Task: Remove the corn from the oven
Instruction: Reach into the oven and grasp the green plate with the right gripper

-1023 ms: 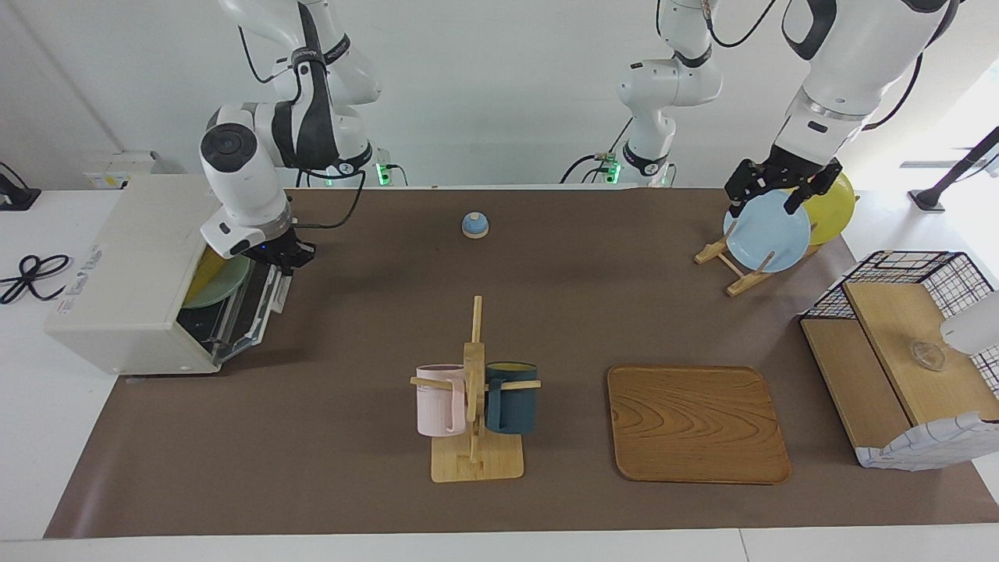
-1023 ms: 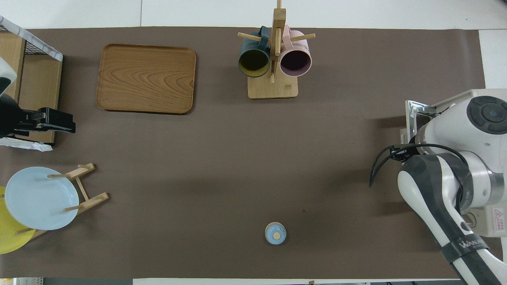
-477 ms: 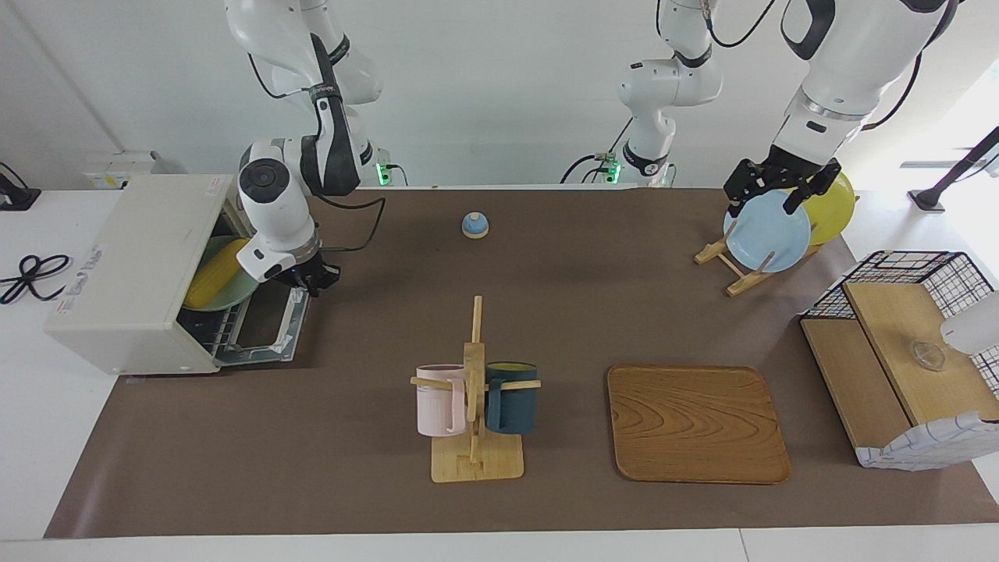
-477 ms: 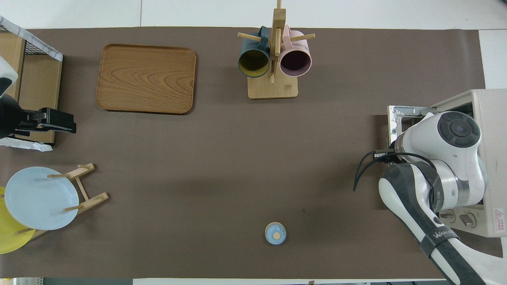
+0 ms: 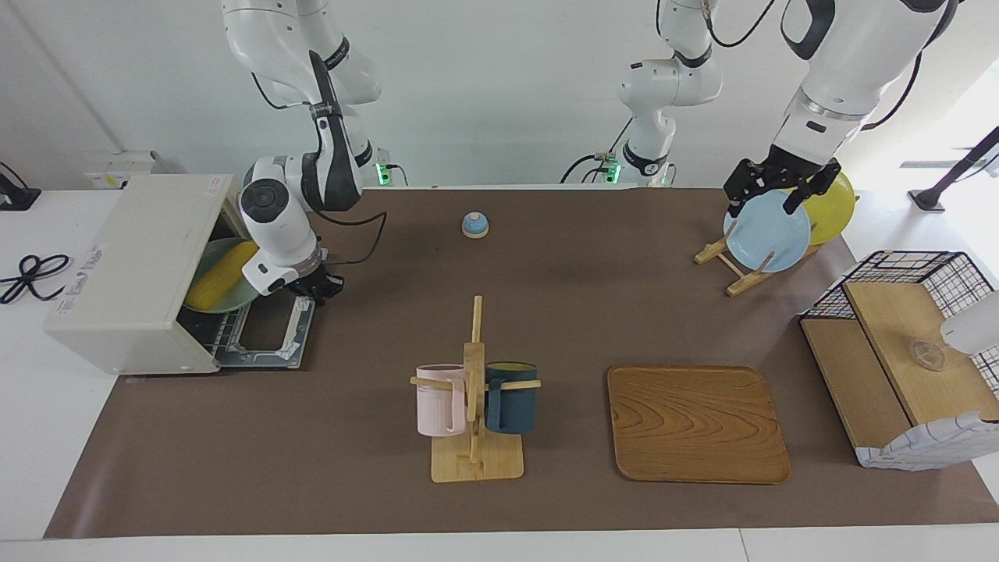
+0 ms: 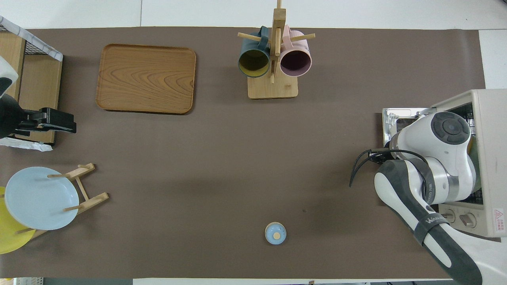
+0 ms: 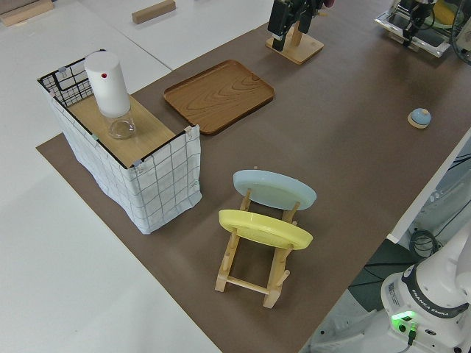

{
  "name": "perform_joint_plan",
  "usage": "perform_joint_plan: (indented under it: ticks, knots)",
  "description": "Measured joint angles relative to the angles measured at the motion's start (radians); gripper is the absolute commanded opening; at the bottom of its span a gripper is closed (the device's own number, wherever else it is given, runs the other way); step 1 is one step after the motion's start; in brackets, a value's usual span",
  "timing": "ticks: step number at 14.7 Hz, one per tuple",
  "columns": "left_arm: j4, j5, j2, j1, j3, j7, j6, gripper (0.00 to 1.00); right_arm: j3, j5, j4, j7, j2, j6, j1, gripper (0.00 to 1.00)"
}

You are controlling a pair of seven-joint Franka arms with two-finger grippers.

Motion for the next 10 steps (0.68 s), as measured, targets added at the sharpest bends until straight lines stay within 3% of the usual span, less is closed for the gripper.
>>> perform_joint_plan:
  ticks: [7,10]
  knots:
    - [0.0,0.0,0.0,0.0,0.0,0.0,0.0,1.0,-0.002,0.002,0.0,0.121,0.002,-0.004,0.086,0.0]
    - [0.0,0.0,0.0,0.0,0.0,0.0,0.0,1.0,-0.002,0.002,0.039,0.159,-0.003,-0.072,0.131,0.0]
